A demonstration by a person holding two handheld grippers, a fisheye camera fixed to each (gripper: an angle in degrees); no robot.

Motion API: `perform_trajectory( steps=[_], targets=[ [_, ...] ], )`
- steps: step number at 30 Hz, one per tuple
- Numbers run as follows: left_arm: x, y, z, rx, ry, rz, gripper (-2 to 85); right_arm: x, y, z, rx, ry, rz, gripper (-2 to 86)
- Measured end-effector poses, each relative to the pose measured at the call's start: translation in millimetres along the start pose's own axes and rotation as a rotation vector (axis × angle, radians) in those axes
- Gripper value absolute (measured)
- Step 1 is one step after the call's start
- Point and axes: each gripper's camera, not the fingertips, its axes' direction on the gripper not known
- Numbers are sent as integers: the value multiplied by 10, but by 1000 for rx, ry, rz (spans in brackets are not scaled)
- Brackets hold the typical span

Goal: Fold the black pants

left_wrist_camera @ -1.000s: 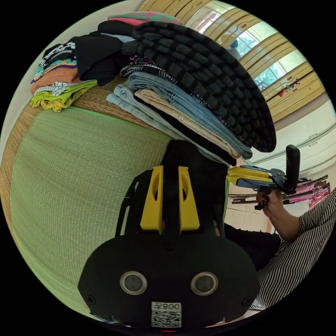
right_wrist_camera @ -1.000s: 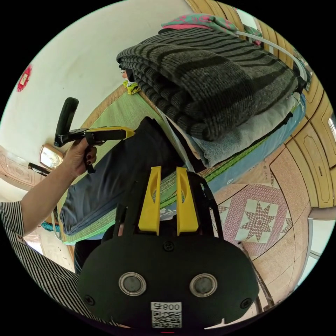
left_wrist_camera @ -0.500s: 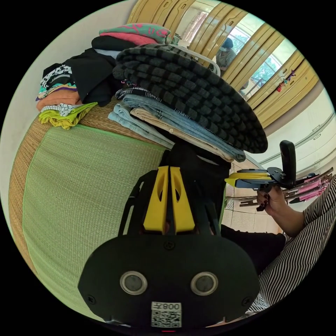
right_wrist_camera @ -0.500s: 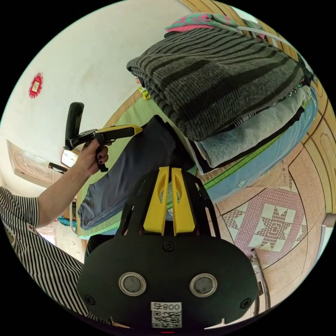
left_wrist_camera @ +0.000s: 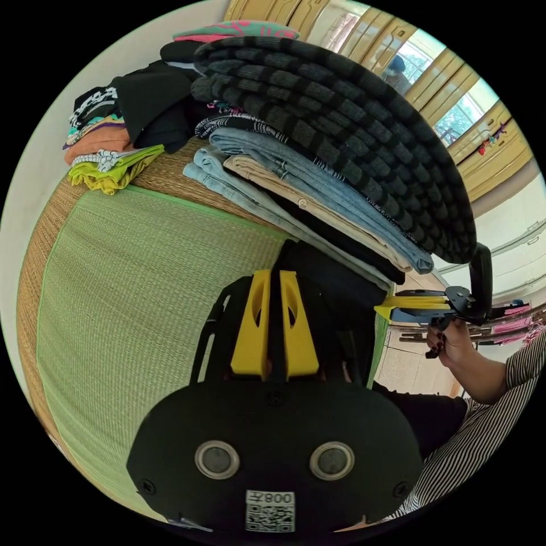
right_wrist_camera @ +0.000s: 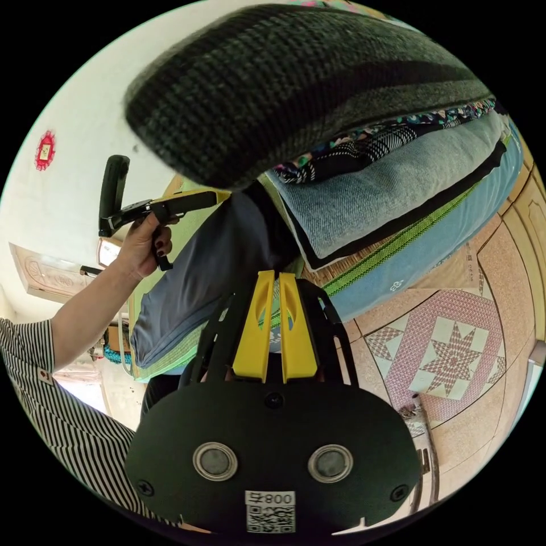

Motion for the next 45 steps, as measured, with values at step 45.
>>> perform_trajectory(
  steps=[45],
  targets=[
    [-305, -1454, 1273, -179, 269, 55, 53, 1667, -459, 160, 56, -370, 220, 27]
  ],
)
